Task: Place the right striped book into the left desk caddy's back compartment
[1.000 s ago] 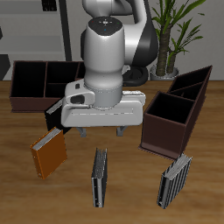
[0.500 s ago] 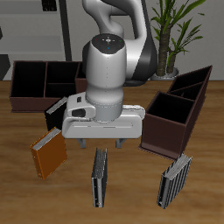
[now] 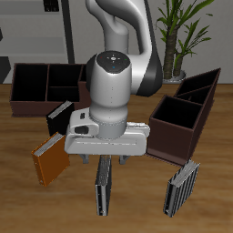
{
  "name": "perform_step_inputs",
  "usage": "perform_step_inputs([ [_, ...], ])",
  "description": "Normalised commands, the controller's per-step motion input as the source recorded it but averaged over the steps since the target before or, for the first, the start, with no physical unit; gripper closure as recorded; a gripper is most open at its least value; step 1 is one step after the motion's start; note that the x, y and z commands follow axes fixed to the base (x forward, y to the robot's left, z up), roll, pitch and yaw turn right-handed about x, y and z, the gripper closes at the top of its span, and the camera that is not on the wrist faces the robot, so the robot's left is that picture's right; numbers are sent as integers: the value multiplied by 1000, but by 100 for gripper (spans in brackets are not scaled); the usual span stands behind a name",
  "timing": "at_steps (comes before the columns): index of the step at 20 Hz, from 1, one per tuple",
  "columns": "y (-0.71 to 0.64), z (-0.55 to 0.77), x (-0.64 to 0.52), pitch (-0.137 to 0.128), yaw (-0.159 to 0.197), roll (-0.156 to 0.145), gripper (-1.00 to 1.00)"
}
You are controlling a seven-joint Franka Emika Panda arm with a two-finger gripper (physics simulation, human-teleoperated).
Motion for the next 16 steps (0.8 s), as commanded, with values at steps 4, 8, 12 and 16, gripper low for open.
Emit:
perform_step_inputs([
  [4, -3, -129, 11, 11, -13, 2, -100],
  [8, 44, -135, 45, 17, -10, 0, -100],
  [12, -31, -171, 92, 34, -24, -11, -100],
  [16, 16, -43, 59, 22, -18, 10, -100],
])
